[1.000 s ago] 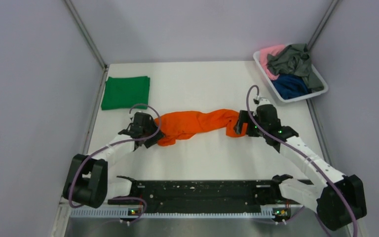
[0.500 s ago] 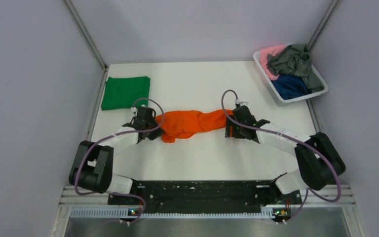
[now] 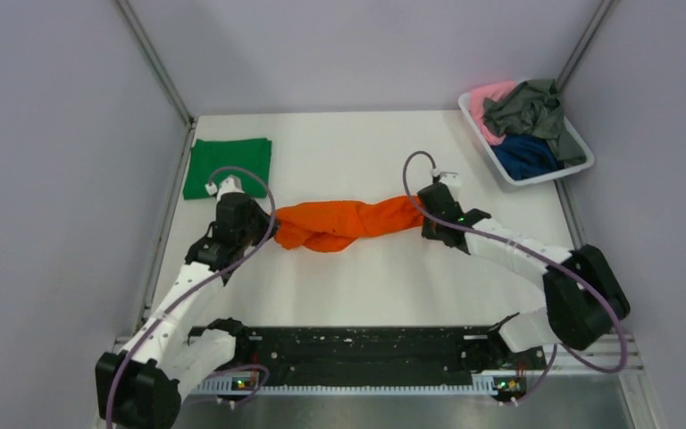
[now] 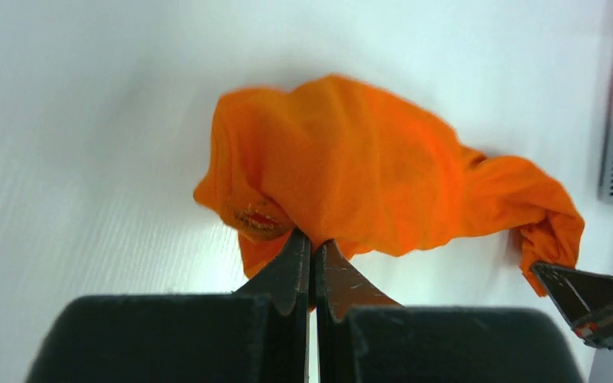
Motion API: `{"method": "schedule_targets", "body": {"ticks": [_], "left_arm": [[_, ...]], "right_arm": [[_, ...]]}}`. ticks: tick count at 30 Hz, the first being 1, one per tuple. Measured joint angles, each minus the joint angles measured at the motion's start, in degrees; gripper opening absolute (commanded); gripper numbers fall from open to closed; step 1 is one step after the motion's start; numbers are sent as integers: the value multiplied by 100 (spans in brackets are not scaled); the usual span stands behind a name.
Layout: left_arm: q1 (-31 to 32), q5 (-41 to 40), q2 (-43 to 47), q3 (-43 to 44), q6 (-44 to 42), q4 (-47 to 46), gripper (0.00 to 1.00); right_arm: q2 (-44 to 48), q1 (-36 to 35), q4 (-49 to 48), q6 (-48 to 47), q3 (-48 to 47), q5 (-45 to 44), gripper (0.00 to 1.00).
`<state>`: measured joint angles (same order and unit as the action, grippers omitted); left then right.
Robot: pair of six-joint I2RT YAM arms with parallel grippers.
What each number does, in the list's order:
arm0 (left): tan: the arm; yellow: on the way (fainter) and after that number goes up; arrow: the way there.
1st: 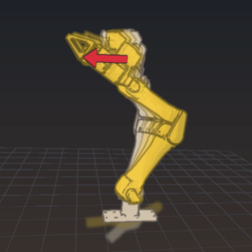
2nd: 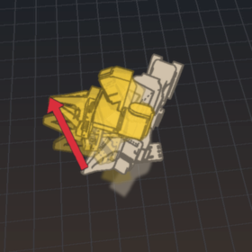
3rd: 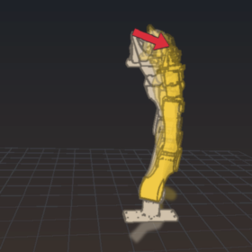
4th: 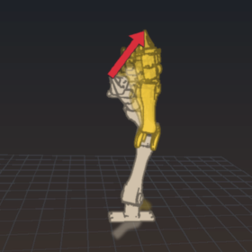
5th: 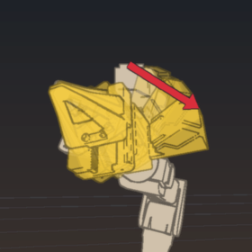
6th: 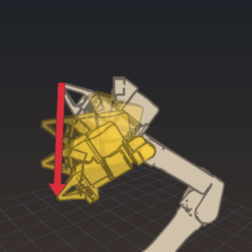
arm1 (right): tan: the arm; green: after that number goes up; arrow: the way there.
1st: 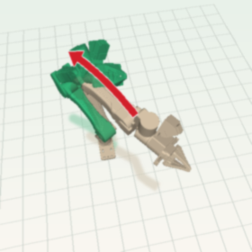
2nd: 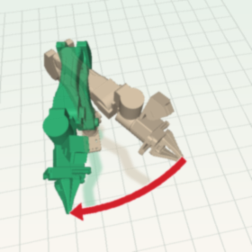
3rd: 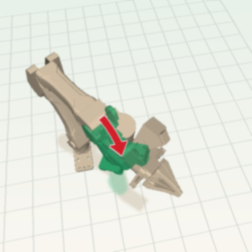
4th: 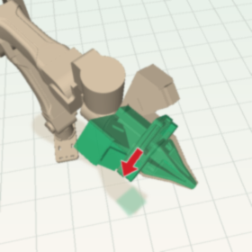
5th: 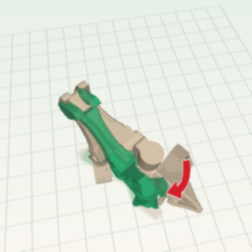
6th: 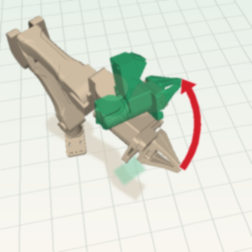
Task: Fold and stack the t-shirts
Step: Flatten out the tshirt
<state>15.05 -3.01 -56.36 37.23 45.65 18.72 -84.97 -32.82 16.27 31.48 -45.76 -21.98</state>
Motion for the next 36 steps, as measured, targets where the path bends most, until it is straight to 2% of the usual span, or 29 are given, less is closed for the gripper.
{"method": "schedule_targets", "body": {"ticks": [4,8,13,17,24,28,32,36], "left_arm": [[2,-396,793,518,-175,490,0],[0,-938,1436,1294,-372,667,0],[0,-1453,1878,2371,-638,798,0],[2,-1526,2131,3152,-804,946,0],[2,-1268,2660,3921,-916,957,0],[2,-1193,2677,4172,-984,960,0],[2,-1211,2400,4236,-986,962,0],[2,-1373,1718,4105,-981,931,0]], "right_arm": [[1255,219,498,-289,-260,28,0],[2393,789,719,-509,-1193,245,0],[3091,986,1019,-846,-2420,330,0],[3379,986,1263,-1019,-3134,647,0],[4216,986,1637,-1093,-3394,1694,0],[4599,986,1746,-1086,-3495,2006,0],[4736,986,1768,-988,-3386,2120,0],[4693,986,1768,-826,-2636,2107,0]]}}
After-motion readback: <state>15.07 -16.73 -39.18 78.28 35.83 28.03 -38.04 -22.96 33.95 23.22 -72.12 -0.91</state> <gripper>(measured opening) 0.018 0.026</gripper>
